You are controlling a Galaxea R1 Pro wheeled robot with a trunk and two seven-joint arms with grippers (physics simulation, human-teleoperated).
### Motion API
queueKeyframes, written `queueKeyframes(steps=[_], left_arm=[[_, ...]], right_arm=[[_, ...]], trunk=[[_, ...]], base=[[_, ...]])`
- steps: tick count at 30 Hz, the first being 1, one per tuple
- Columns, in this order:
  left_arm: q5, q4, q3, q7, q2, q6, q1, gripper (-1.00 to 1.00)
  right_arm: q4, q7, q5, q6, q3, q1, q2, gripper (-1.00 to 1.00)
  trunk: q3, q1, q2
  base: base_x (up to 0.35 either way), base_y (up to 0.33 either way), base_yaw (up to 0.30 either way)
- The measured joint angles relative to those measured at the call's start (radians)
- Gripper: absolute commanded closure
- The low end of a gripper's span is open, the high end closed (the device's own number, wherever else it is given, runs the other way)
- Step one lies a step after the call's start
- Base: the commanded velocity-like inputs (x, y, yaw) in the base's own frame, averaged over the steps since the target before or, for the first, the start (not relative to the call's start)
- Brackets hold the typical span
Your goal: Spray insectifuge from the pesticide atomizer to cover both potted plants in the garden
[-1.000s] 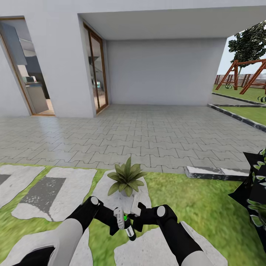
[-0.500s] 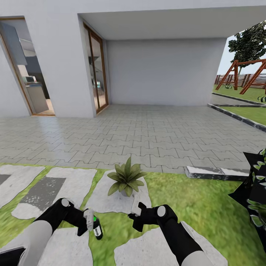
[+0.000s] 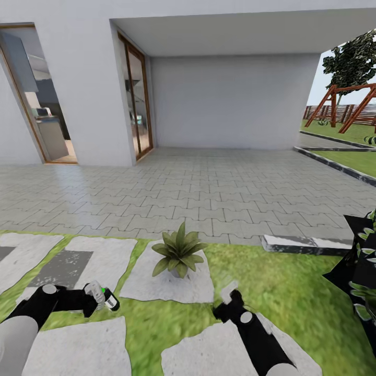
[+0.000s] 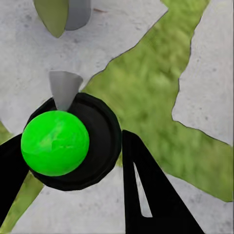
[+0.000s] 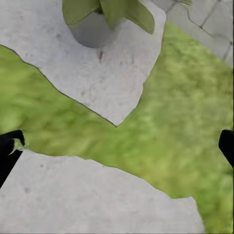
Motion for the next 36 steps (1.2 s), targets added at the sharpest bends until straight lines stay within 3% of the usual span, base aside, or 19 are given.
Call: queueKeyframes(steps=[1,3,4,5,6,7,8,9,12,18,26,28,31,34,36], left_arm=[[0.001,0.003,0.020,0.017,-0.001,0.002,0.000,1.00],[0.005,0.017,0.075,0.049,-0.005,0.047,0.000,1.00],[0.009,0.020,0.096,0.055,-0.007,0.078,0.000,1.00],[0.017,0.024,0.124,0.066,-0.008,0.124,0.000,1.00],[0.021,0.025,0.139,0.074,-0.010,0.155,0.000,1.00],[0.024,0.026,0.149,0.080,-0.012,0.185,0.000,1.00],[0.027,0.026,0.156,0.090,-0.022,0.224,0.000,1.00],[0.027,0.023,0.159,0.098,-0.031,0.249,0.000,1.00],[0.024,0.016,0.158,0.118,-0.063,0.351,-0.003,1.00],[0.018,0.011,0.154,0.128,-0.123,0.580,-0.021,1.00],[-0.015,0.010,0.138,0.124,-0.132,0.701,-0.055,1.00],[-0.017,0.010,0.115,0.121,-0.132,0.719,-0.069,1.00],[-0.020,0.011,0.052,0.119,-0.133,0.808,-0.094,1.00],[-0.016,0.011,-0.048,0.080,-0.133,0.894,-0.120,1.00],[-0.015,0.012,-0.101,0.031,-0.134,0.910,-0.130,1.00]], right_arm=[[0.043,-0.085,-0.002,-0.002,-0.034,0.000,0.000,-1.00],[0.152,-0.303,-0.006,-0.017,-0.148,0.000,0.000,-1.00],[0.193,-0.355,-0.007,-0.027,-0.191,0.000,0.001,-1.00],[0.259,-0.400,-0.007,-0.054,-0.254,0.000,0.001,-1.00],[0.305,-0.418,-0.006,-0.078,-0.292,0.001,0.001,-1.00],[0.347,-0.430,-0.006,-0.103,-0.326,0.001,-0.013,-1.00],[0.407,-0.438,-0.006,-0.135,-0.364,0.000,-0.047,-1.00],[0.446,-0.442,-0.006,-0.148,-0.378,0.000,-0.068,-1.00],[0.522,-0.446,-0.005,-0.166,-0.398,0.000,-0.112,-1.00],[0.546,-0.444,-0.004,-0.168,-0.404,0.000,-0.126,-1.00],[0.551,-0.444,-0.003,-0.171,-0.403,0.000,-0.125,-1.00],[0.557,-0.444,-0.002,-0.172,-0.403,0.001,-0.126,-1.00],[0.561,-0.446,0.001,-0.172,-0.404,0.010,-0.128,-1.00],[0.570,-0.445,0.001,-0.172,-0.402,0.017,-0.126,-1.00],[0.594,-0.444,0.000,-0.172,-0.402,0.022,-0.125,-1.00]], trunk=[[0.000,0.000,0.000],[0.000,0.000,0.000],[0.000,0.000,0.000],[0.000,0.000,0.000],[0.000,0.000,0.000],[0.000,0.000,0.000],[0.000,0.000,0.000],[0.000,0.000,0.000],[0.000,0.000,0.000],[0.000,0.000,0.000],[0.000,0.000,0.000],[0.000,0.000,0.000],[0.000,0.000,0.000],[0.000,0.000,0.000],[0.000,0.000,0.000]], base=[[0.000,0.000,0.000],[0.000,0.000,0.000],[0.000,0.000,0.000],[0.000,0.000,0.000],[0.000,0.000,0.000],[0.000,0.000,0.000],[0.000,0.000,0.000],[0.000,0.000,0.000],[0.000,0.000,0.000],[0.000,0.000,0.000],[0.000,0.000,0.000],[0.000,0.000,0.000],[0.000,0.000,0.000],[0.000,0.000,0.000],[0.000,0.000,0.000]])
